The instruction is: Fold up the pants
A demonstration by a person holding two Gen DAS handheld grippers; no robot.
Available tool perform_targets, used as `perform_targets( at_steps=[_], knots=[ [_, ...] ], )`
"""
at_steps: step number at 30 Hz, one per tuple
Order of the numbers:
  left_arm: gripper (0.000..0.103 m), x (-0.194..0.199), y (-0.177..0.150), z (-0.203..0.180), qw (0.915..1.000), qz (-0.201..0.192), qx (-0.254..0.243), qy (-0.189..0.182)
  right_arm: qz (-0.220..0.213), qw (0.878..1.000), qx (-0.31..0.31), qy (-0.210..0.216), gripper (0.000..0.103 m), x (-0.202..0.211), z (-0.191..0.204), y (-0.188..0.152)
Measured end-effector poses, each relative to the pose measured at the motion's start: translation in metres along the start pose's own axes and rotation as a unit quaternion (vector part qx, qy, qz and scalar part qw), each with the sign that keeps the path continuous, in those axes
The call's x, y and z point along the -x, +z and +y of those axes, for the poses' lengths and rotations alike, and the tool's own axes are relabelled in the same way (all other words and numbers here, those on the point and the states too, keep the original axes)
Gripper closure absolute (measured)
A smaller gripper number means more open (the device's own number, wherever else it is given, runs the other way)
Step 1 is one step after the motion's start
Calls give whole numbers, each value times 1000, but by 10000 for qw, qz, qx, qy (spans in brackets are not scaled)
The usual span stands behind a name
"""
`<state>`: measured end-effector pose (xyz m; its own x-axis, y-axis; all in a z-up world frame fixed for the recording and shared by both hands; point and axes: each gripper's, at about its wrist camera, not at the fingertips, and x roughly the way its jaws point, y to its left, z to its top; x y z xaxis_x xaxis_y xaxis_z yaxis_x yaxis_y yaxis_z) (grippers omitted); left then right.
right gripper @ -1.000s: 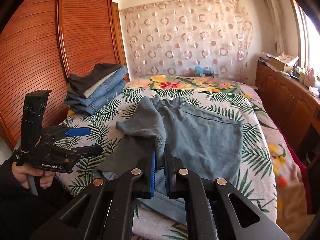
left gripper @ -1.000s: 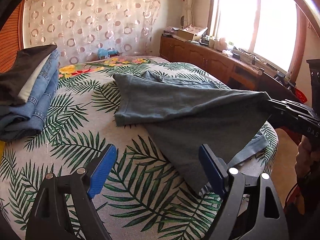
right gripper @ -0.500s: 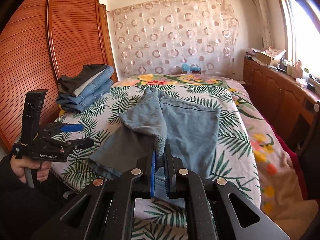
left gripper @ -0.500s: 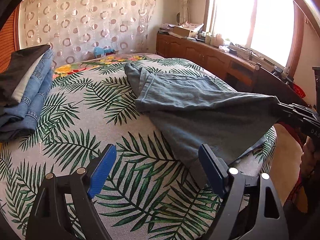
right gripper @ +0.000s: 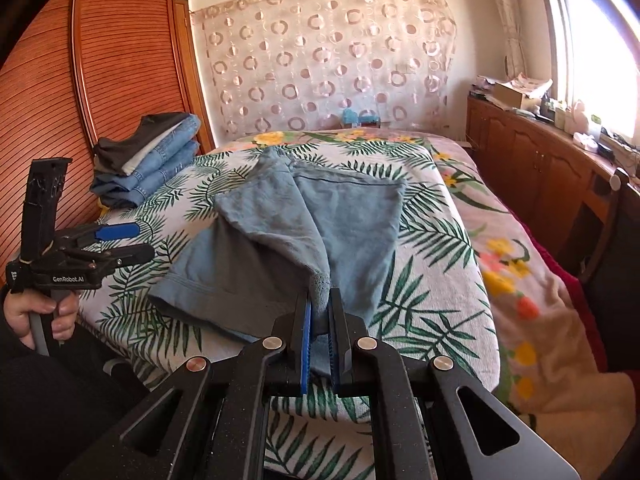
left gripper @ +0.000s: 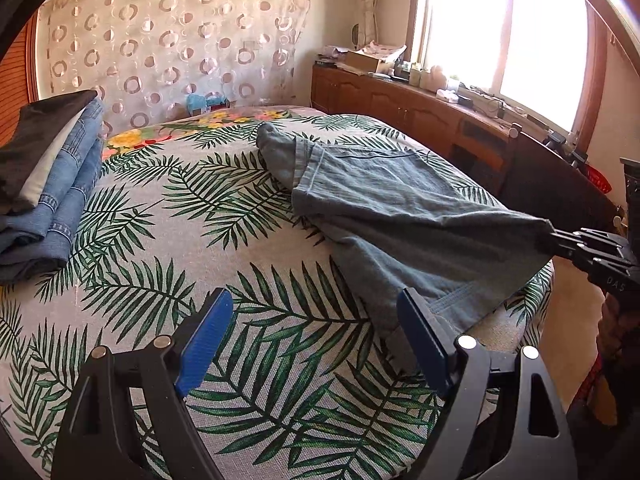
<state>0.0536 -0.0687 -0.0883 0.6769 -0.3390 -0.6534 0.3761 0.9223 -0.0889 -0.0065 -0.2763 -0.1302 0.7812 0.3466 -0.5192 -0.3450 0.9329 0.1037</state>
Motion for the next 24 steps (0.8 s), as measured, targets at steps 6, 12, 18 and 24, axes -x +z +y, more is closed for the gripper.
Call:
perform_targets(
  at_steps=[6,12,18,24],
  knots=[
    [18,-1,1,-1,10000,-13,-15,6,240,9997,-42,-72,96,-3,-3,-8],
    [18,-2,4,-2,9999,-98,-1,-35,306,9994,-112,-64,96,-1,-7,-8],
    [18,5,9,-4,9995,-297,-38,-60,380,9990,-223,-40,96,-3,-12,-7],
    [18,14,20,-3,9988,-498,-36,14,201,9996,-187,-81,90,9,-12,-1]
  ],
)
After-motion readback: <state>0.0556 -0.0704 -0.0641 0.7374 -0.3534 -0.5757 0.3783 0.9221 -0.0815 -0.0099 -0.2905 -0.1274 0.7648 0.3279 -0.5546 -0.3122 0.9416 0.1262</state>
